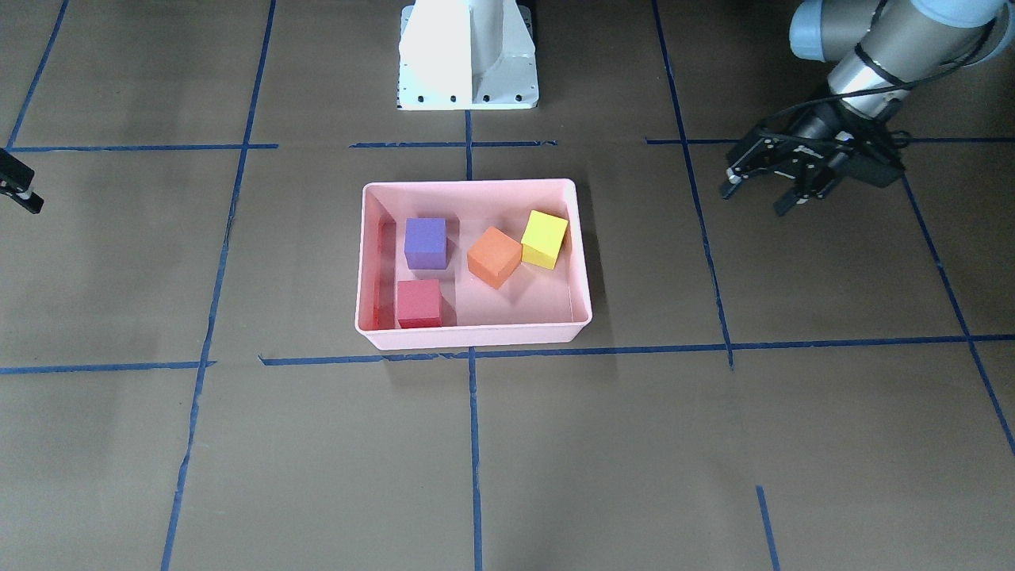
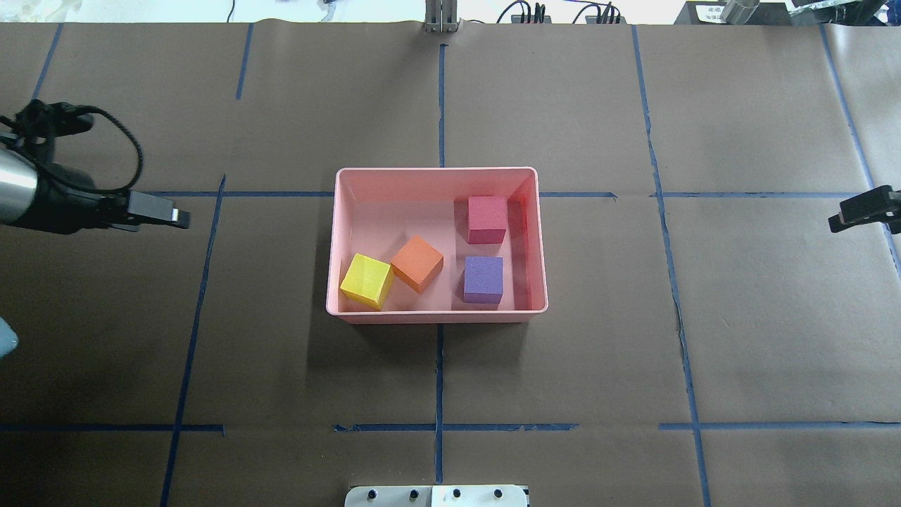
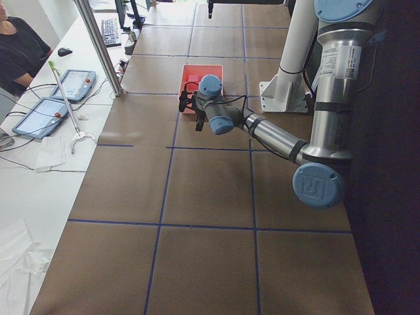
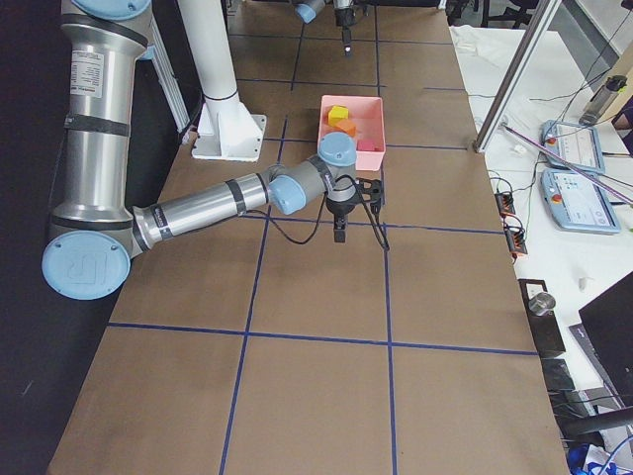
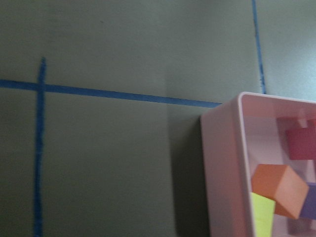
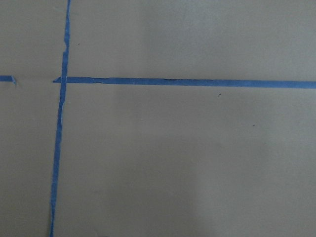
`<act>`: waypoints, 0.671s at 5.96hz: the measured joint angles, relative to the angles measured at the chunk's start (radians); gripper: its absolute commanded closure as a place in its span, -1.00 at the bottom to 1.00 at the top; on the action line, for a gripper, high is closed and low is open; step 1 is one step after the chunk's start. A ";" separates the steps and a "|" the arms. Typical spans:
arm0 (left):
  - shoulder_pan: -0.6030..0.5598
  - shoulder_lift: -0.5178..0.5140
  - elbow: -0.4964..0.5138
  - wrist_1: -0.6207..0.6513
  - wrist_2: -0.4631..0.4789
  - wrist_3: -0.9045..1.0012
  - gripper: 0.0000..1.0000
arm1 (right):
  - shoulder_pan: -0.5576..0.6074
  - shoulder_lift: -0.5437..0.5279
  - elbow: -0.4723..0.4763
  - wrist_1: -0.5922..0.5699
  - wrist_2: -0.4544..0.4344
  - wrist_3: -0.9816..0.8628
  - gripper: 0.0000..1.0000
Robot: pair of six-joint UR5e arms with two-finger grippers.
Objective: Place blocks into pink bin with both arms
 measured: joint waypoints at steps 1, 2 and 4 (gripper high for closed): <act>-0.128 0.071 0.045 0.015 -0.049 0.241 -1.00 | 0.066 -0.021 -0.040 -0.002 0.022 -0.124 -1.00; -0.242 0.103 0.095 0.086 -0.082 0.474 -1.00 | 0.120 -0.050 -0.071 -0.002 0.025 -0.221 -1.00; -0.429 0.106 0.127 0.405 -0.099 0.844 -1.00 | 0.214 -0.076 -0.134 -0.012 0.029 -0.377 -1.00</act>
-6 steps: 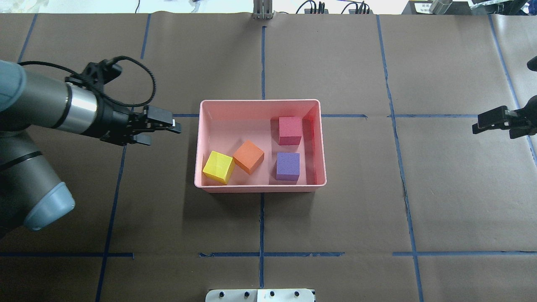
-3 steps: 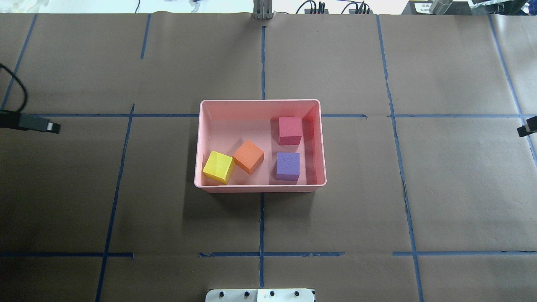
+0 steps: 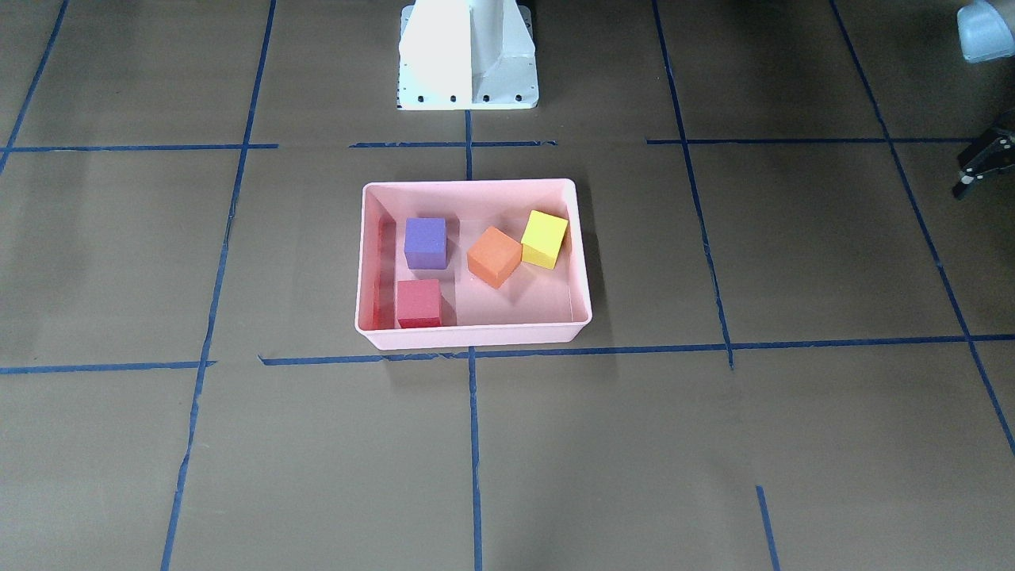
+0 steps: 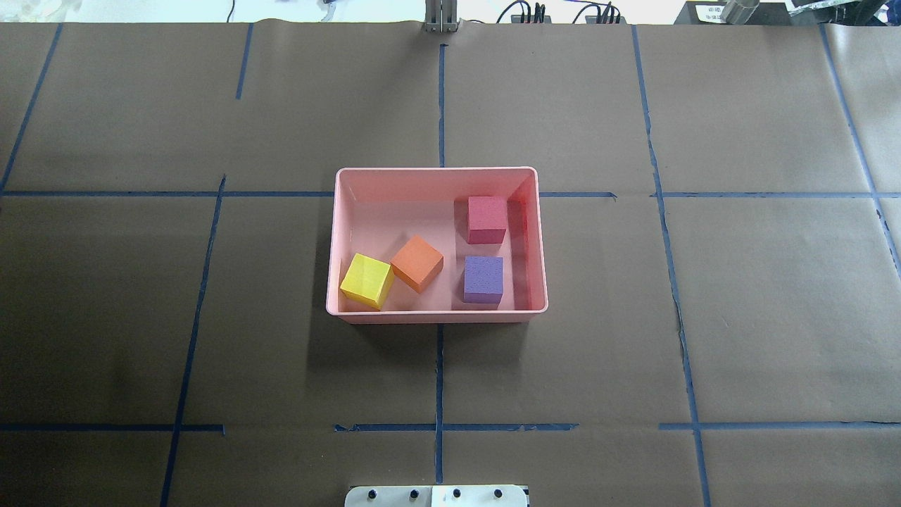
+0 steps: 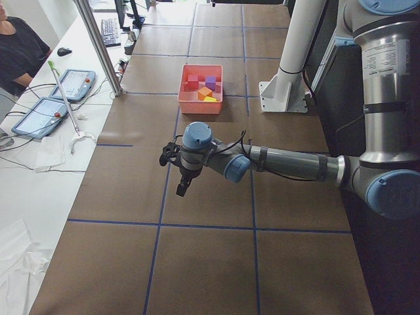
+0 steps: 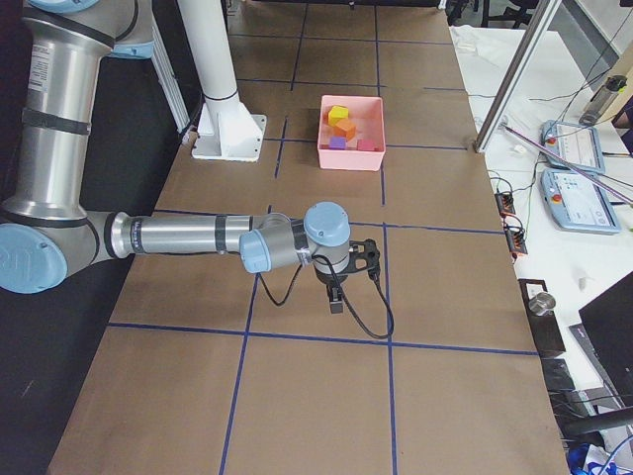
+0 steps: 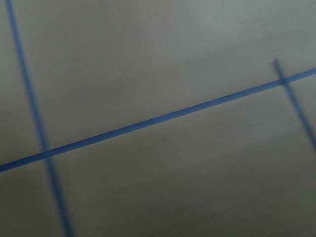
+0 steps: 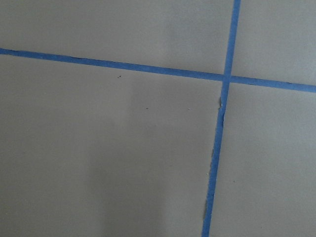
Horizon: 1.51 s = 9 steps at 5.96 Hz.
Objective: Place blocks into pink bin with both arms
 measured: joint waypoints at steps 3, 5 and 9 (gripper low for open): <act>-0.122 0.050 -0.017 0.312 -0.080 0.156 -1.00 | 0.019 0.008 -0.010 -0.072 0.010 -0.027 -1.00; -0.148 0.064 -0.046 0.321 -0.115 0.114 -1.00 | 0.020 0.001 -0.009 -0.089 0.005 -0.027 -1.00; -0.156 0.067 -0.068 0.322 -0.098 -0.005 -1.00 | 0.029 -0.027 0.015 -0.091 0.003 -0.072 -1.00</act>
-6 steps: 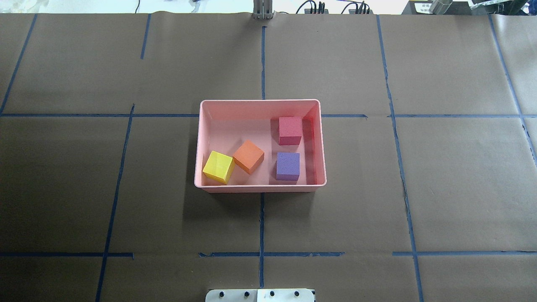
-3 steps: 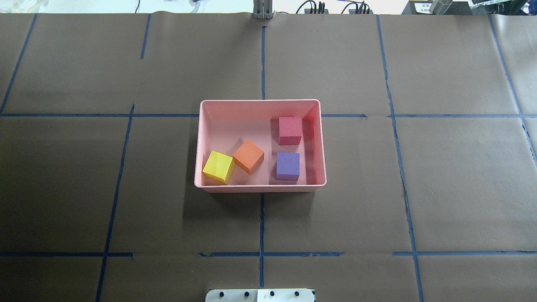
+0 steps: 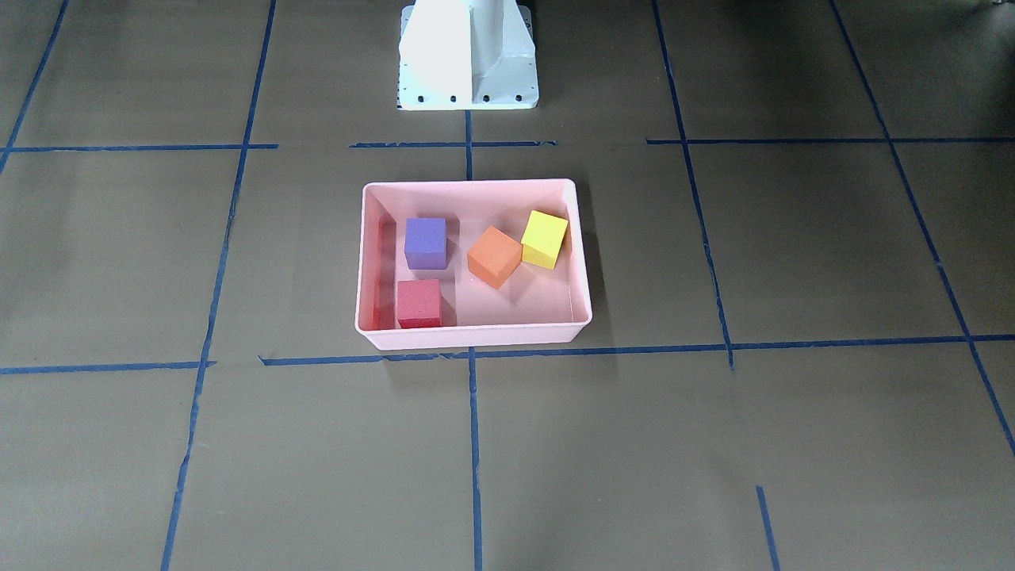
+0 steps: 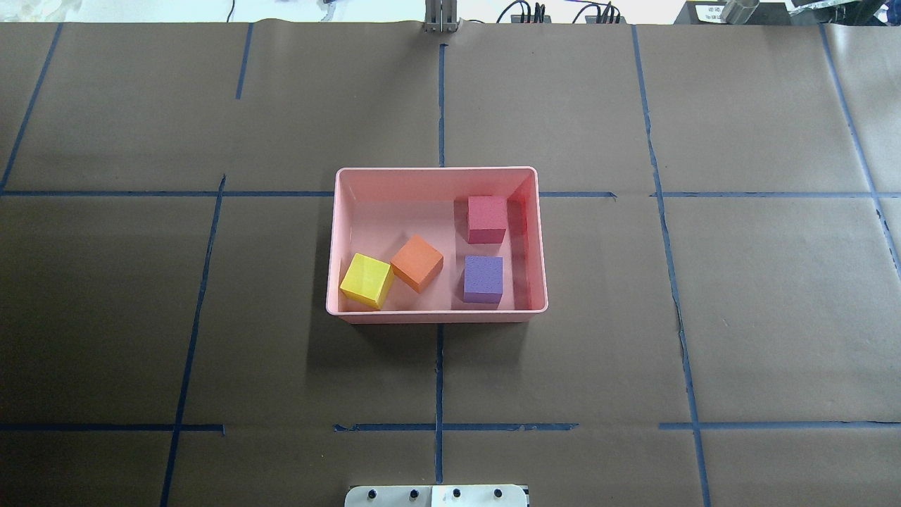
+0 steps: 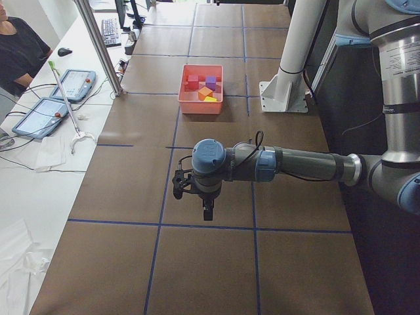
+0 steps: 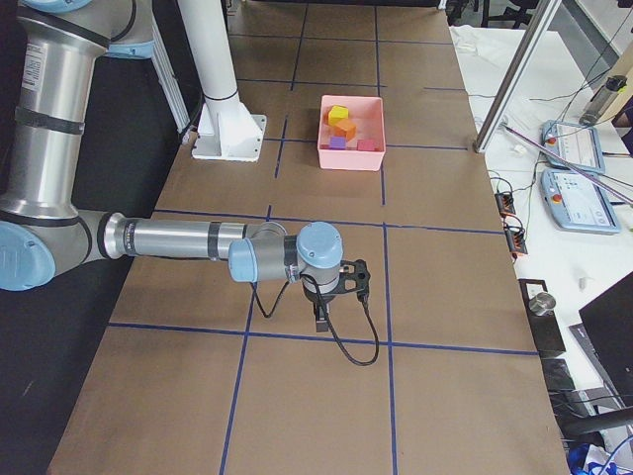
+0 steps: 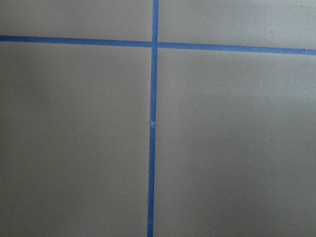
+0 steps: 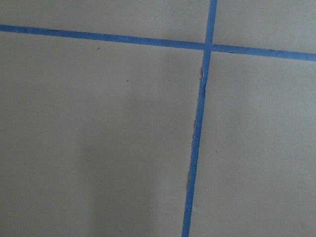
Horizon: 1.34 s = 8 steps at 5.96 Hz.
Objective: Place blocks into pink bin with both arms
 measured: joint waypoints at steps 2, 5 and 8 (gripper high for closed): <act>0.001 -0.005 0.006 0.006 0.007 -0.004 -1.00 | 0.016 -0.003 0.004 -0.001 -0.005 -0.004 -1.00; 0.001 0.004 0.007 -0.003 0.007 -0.007 -1.00 | 0.028 -0.005 0.011 0.001 -0.006 -0.005 -1.00; 0.002 -0.005 0.005 -0.005 0.007 -0.005 -1.00 | 0.031 -0.003 0.011 -0.006 -0.009 -0.003 -1.00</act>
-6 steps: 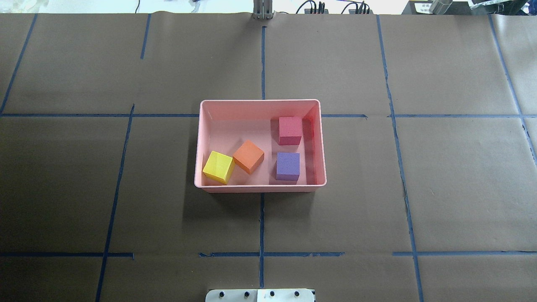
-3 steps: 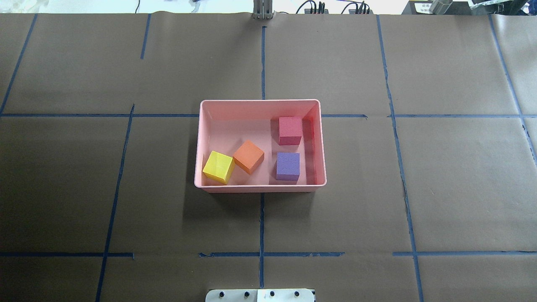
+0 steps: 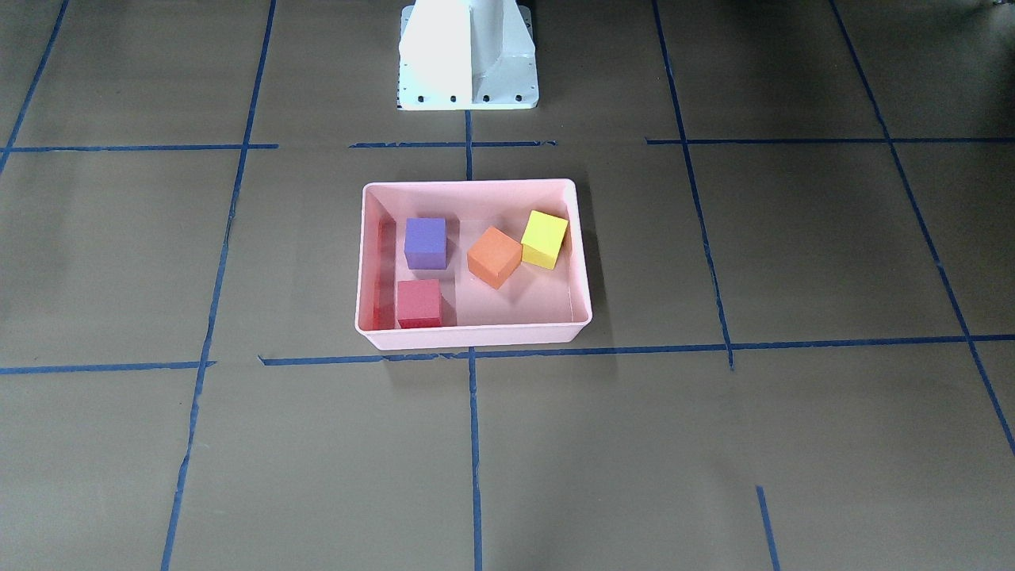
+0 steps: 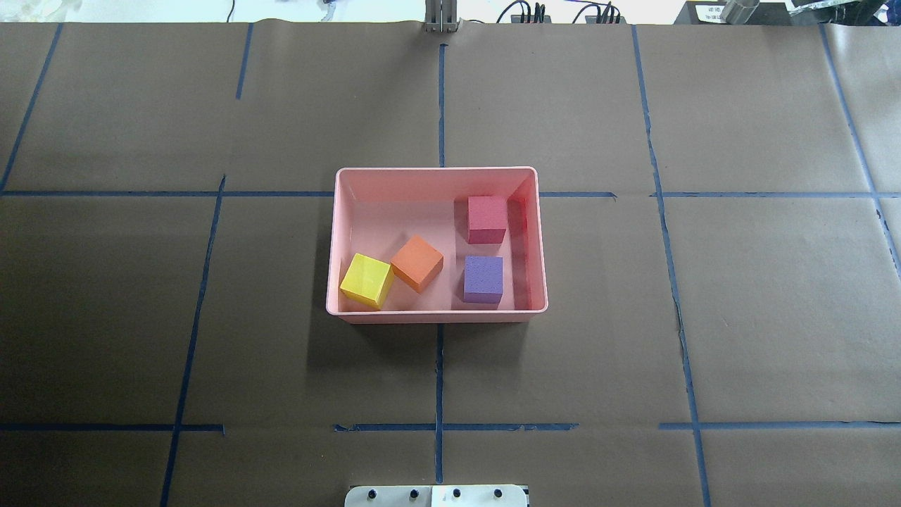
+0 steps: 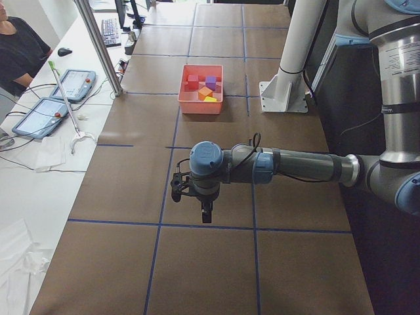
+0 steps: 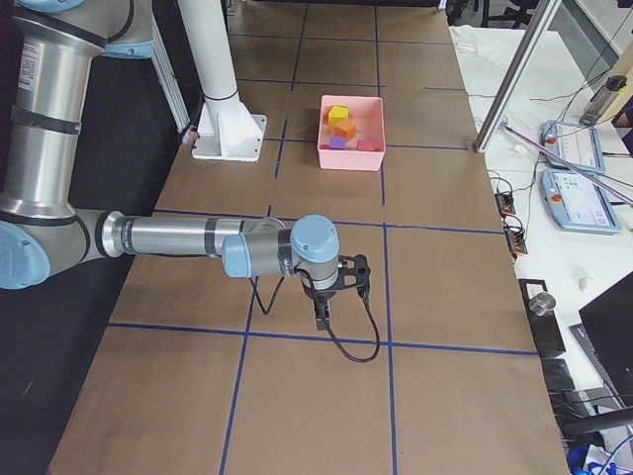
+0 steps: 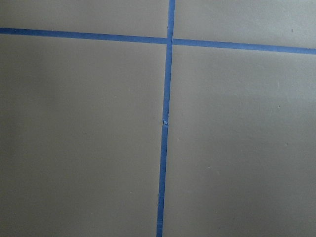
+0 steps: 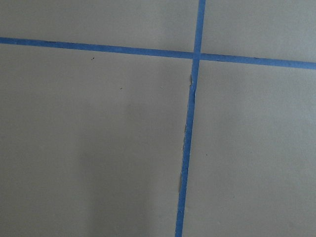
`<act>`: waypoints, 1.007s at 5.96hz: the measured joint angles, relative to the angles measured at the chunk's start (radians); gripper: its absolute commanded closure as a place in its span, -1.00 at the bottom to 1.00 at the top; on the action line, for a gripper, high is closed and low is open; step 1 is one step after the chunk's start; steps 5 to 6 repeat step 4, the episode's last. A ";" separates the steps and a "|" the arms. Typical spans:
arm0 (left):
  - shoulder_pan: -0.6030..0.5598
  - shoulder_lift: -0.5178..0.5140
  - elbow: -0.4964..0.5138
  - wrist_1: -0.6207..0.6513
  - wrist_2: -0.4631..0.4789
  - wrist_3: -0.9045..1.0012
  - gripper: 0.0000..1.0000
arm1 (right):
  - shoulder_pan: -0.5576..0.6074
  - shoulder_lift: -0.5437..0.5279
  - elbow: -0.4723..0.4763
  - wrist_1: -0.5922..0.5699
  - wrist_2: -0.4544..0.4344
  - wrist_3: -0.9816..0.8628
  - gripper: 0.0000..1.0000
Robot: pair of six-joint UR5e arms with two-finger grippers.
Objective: Place blocks into pink bin with both arms
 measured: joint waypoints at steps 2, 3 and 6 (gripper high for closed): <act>0.000 -0.001 -0.001 0.000 0.000 0.003 -1.00 | 0.000 0.007 -0.002 0.001 -0.020 0.002 -1.00; 0.000 -0.001 0.002 0.000 0.000 0.004 -1.00 | -0.001 0.009 -0.002 0.001 -0.028 0.003 -1.00; 0.000 -0.001 0.005 -0.001 0.000 0.004 -1.00 | -0.001 0.009 -0.002 0.002 -0.032 0.003 -1.00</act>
